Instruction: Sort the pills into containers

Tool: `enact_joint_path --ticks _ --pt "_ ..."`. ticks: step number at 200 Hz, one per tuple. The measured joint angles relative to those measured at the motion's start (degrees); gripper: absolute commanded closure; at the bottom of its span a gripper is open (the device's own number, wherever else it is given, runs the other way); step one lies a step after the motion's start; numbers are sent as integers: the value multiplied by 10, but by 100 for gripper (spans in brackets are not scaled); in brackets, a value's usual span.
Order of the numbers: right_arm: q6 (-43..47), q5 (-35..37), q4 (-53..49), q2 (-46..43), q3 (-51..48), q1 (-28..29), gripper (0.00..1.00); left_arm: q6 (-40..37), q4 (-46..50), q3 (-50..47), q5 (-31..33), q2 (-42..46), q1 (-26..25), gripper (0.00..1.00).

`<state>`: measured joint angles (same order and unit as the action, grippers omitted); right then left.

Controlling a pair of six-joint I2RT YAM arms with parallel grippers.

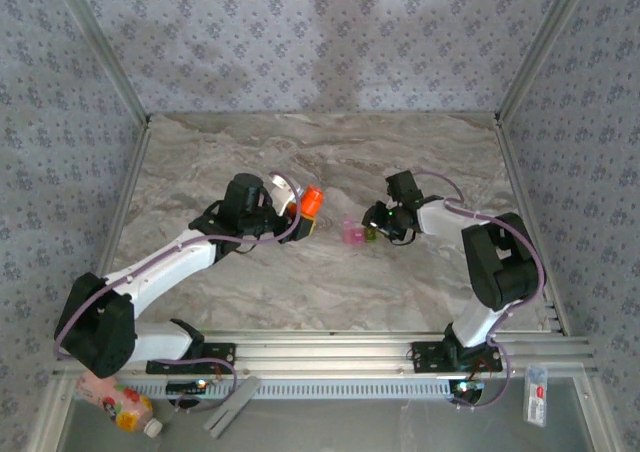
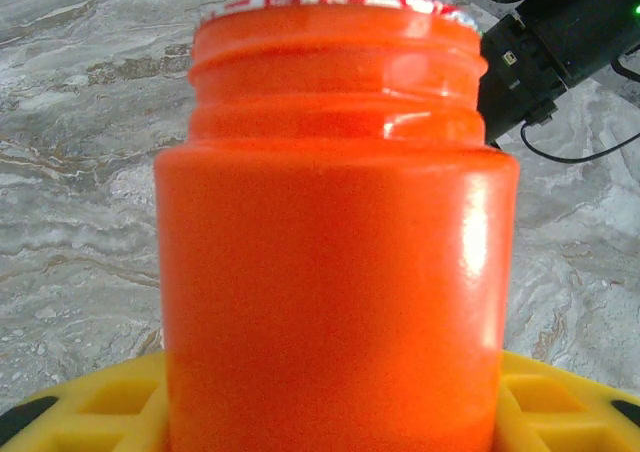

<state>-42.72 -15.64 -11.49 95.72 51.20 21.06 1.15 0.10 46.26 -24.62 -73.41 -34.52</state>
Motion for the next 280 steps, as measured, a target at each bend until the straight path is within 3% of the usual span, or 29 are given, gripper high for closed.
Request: enact_joint_path --ticks 201,280 --pt "-48 4 12 23 20 83 63 1 -4 -12 -9 0 0 100" --pt "-66 4 18 20 17 100 59 7 -4 -15 -11 0 0 100"
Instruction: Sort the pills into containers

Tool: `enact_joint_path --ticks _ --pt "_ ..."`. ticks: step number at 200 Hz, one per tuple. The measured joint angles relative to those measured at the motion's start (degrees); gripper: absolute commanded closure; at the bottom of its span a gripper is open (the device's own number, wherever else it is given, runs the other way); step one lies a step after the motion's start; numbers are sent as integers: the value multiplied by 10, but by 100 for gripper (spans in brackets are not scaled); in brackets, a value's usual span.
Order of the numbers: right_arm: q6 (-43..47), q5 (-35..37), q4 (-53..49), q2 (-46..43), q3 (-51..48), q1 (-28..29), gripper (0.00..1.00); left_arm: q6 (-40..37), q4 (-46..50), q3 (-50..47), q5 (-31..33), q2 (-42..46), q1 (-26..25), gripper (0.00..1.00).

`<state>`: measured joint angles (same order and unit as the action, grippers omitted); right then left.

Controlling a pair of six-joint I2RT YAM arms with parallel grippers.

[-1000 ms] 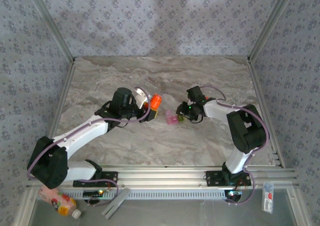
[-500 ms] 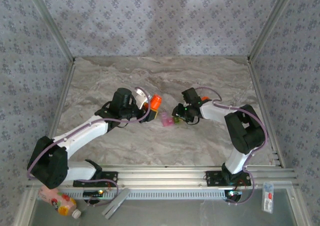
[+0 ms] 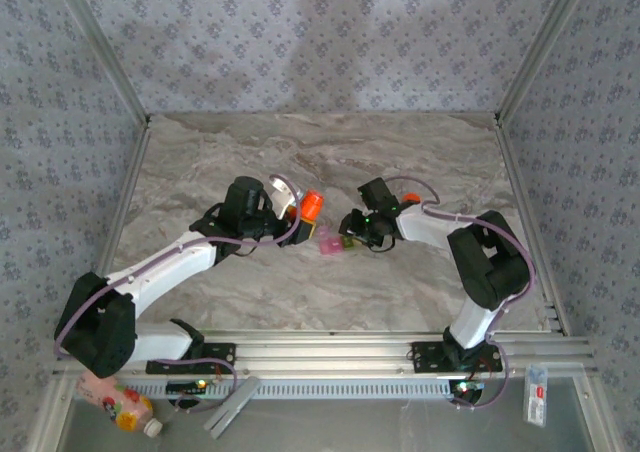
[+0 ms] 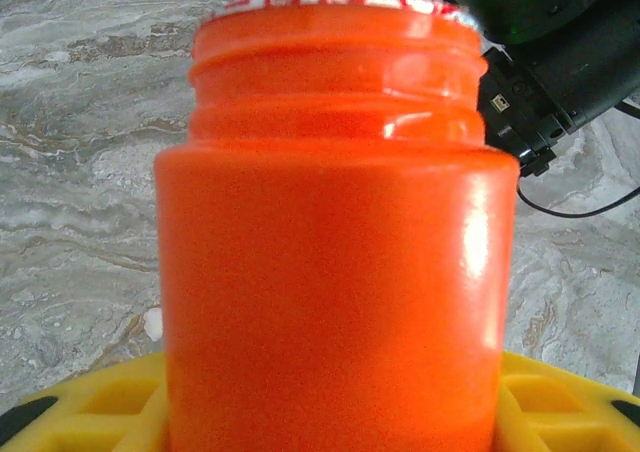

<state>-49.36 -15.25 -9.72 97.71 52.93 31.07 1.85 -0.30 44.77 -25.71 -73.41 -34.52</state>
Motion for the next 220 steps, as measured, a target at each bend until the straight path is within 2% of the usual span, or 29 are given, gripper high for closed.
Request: enact_joint_path --ticks 42,62,100,149,220 --pt "-9 0 8 -5 -13 6 52 2 0 0 0 0 0 100" --pt "-11 0 7 -13 -17 6 46 3 0 0 0 0 0 100" --pt "-12 0 6 -52 -24 6 38 5 5 0 0 0 0 100" --pt "27 11 -13 -108 -24 -5 37 8 23 -17 -2 19 -8 100" --pt "135 26 -50 -111 -21 -7 40 15 59 -52 -1 33 -15 100"
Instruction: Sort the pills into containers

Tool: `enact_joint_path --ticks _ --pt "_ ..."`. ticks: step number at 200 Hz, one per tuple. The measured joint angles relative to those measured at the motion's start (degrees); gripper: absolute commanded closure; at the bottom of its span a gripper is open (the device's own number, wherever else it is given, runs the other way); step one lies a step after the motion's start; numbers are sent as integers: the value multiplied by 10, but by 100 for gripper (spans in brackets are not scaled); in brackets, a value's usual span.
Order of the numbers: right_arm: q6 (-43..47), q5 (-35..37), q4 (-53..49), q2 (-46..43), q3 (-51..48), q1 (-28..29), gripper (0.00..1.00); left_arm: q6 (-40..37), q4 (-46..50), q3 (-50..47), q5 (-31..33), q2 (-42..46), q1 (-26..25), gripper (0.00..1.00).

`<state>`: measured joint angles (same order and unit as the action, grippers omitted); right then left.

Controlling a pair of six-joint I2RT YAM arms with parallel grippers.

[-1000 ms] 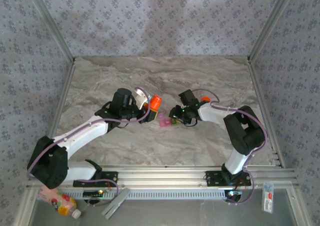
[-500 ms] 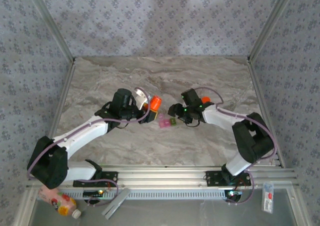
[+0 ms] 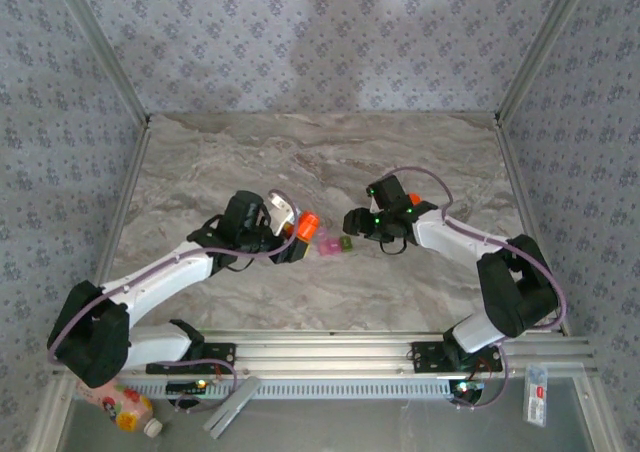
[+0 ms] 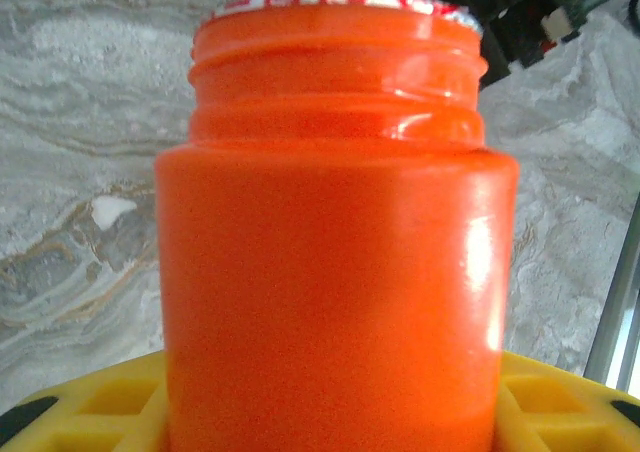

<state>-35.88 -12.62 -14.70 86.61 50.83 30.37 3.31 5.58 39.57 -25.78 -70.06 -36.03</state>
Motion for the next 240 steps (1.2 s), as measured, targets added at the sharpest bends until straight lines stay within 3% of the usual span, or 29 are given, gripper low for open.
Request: enact_joint_path --ticks 120,240 --pt "15 -2 15 17 0 28 44 44 35 -7 32 -35 -65 100" --pt "19 -1 21 42 -1 28 46 53 35 -6 44 -116 -68 100"
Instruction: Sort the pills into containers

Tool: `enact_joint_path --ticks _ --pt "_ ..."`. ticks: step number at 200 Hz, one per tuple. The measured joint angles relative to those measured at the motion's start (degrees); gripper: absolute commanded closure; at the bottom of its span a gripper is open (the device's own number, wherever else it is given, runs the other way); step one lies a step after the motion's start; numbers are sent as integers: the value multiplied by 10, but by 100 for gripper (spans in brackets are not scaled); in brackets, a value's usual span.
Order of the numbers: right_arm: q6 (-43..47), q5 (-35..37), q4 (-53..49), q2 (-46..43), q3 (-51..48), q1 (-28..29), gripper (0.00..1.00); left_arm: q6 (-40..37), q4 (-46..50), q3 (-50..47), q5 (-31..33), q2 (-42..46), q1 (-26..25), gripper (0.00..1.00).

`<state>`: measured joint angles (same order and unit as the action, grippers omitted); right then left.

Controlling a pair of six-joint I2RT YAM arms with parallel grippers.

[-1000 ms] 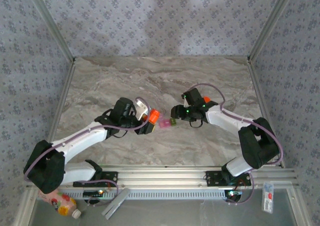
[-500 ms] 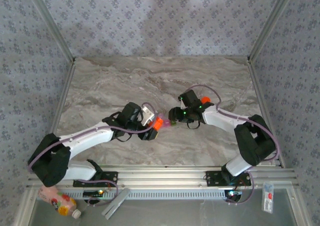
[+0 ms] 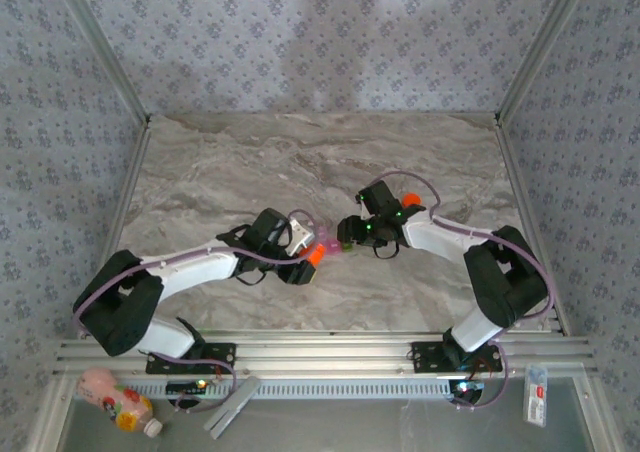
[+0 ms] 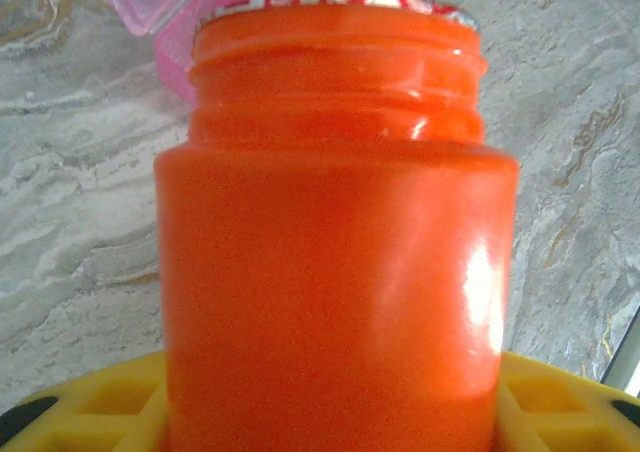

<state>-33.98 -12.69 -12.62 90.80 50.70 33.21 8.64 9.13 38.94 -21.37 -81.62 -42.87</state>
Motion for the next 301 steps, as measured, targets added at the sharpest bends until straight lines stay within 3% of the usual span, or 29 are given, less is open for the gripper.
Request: enact_joint_path --ticks 166,301 --pt "-3 11 7 24 -7 -1 48 -36 139 130 21 -78 0 100" --pt "-11 11 17 33 -10 -3 48 -59 186 153 30 -100 0 100"
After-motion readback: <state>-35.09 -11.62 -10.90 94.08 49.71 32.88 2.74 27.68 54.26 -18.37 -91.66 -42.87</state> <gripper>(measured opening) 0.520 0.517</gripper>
